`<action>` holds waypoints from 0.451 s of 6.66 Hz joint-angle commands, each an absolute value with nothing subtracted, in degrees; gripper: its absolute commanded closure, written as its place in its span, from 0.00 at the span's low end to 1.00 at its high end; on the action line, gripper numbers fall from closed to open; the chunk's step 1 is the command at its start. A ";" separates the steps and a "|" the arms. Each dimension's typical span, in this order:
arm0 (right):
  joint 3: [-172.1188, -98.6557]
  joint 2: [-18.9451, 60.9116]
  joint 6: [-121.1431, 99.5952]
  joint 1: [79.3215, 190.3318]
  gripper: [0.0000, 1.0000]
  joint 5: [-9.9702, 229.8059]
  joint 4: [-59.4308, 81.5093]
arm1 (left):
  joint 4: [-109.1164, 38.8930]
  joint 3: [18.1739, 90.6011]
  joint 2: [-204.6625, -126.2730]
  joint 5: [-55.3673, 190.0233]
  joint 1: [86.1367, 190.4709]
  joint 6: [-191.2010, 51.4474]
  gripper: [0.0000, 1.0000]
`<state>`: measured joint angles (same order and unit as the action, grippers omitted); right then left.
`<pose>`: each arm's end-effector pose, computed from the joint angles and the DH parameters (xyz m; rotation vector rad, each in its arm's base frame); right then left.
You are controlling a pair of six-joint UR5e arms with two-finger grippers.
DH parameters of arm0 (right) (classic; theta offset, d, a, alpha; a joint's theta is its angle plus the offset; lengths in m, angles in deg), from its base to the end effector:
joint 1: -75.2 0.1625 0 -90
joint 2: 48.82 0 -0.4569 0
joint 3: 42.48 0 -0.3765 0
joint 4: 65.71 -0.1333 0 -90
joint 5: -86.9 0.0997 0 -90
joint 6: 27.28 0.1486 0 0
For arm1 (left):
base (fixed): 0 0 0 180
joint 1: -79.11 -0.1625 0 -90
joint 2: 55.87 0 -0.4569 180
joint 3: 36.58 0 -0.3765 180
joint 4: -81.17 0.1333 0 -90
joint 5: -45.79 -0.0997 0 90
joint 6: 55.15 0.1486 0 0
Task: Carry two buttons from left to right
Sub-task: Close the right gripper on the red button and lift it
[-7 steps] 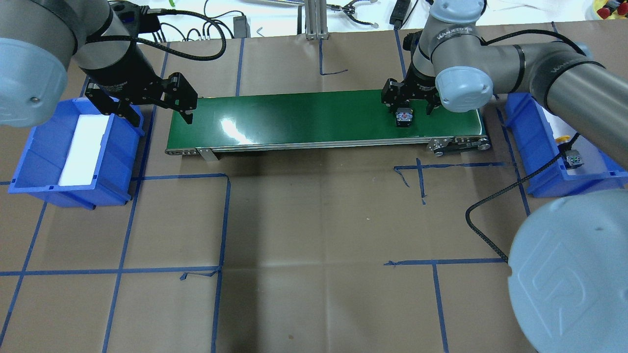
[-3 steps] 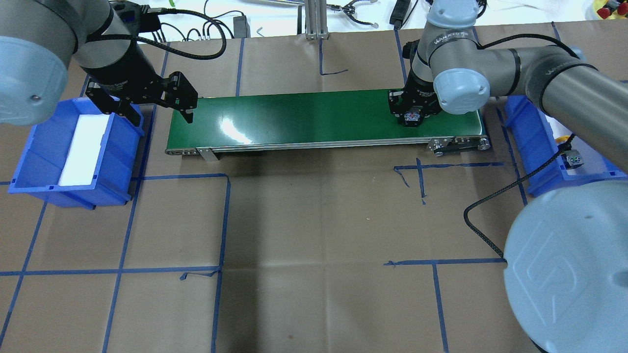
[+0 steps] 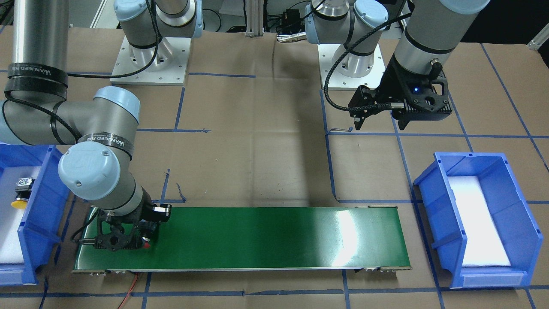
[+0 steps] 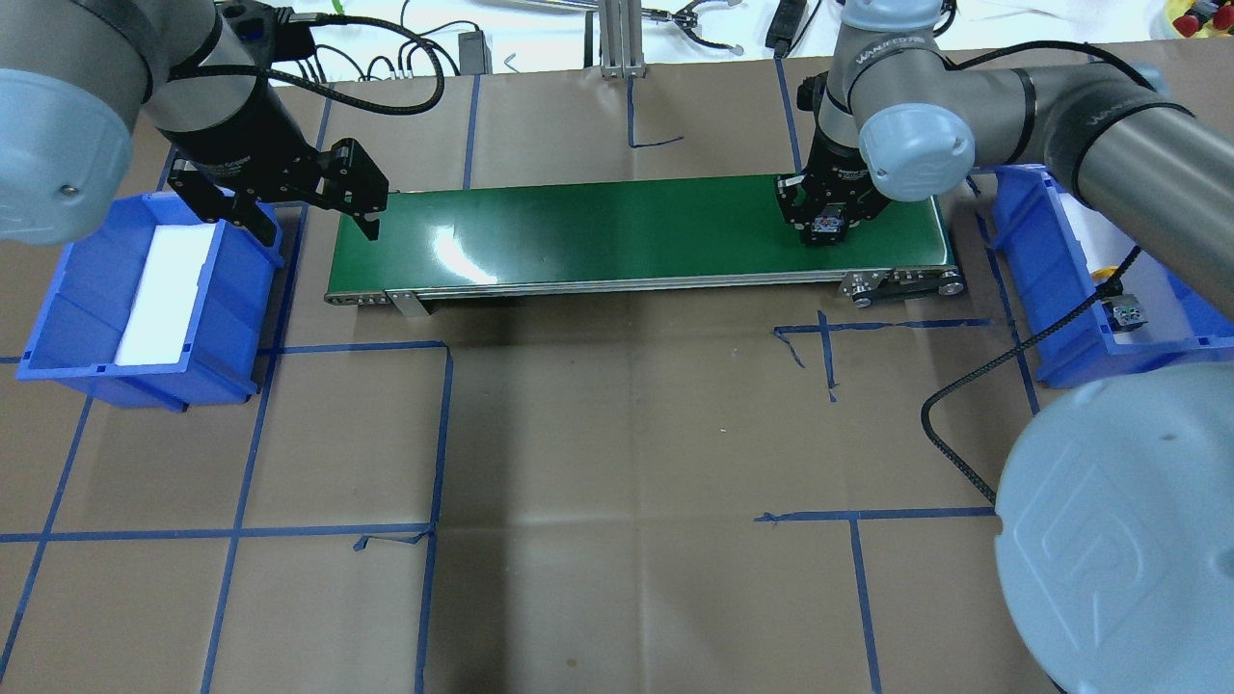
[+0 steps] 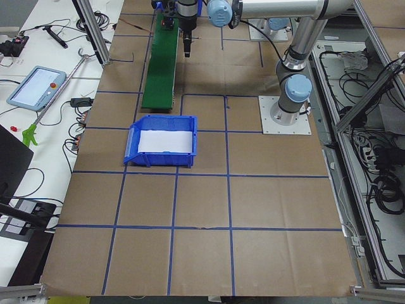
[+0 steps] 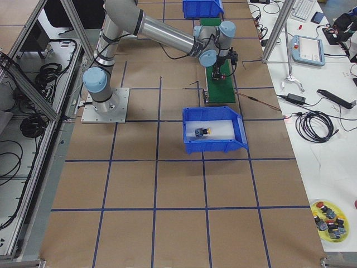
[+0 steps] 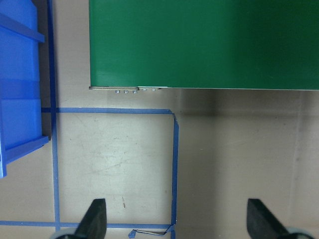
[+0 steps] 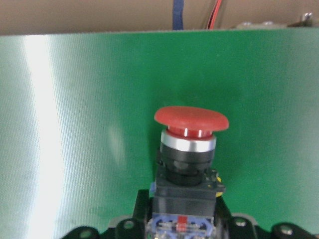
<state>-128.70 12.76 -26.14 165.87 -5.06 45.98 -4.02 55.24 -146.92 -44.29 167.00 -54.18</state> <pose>0.1358 -0.6501 0.2539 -0.0114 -3.1056 -0.0791 -0.1150 -0.4936 0.4553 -0.0313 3.1387 -0.0531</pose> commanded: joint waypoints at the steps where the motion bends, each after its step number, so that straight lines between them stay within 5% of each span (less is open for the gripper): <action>1: -125.02 13.48 -30.41 165.11 0.99 -8.19 43.45 | -4.00 55.18 -146.93 -44.29 167.00 -54.18 0.00; 3: -124.39 17.51 -37.78 158.82 0.99 -7.94 43.37 | -4.00 55.18 -146.93 -44.38 167.00 -54.18 0.00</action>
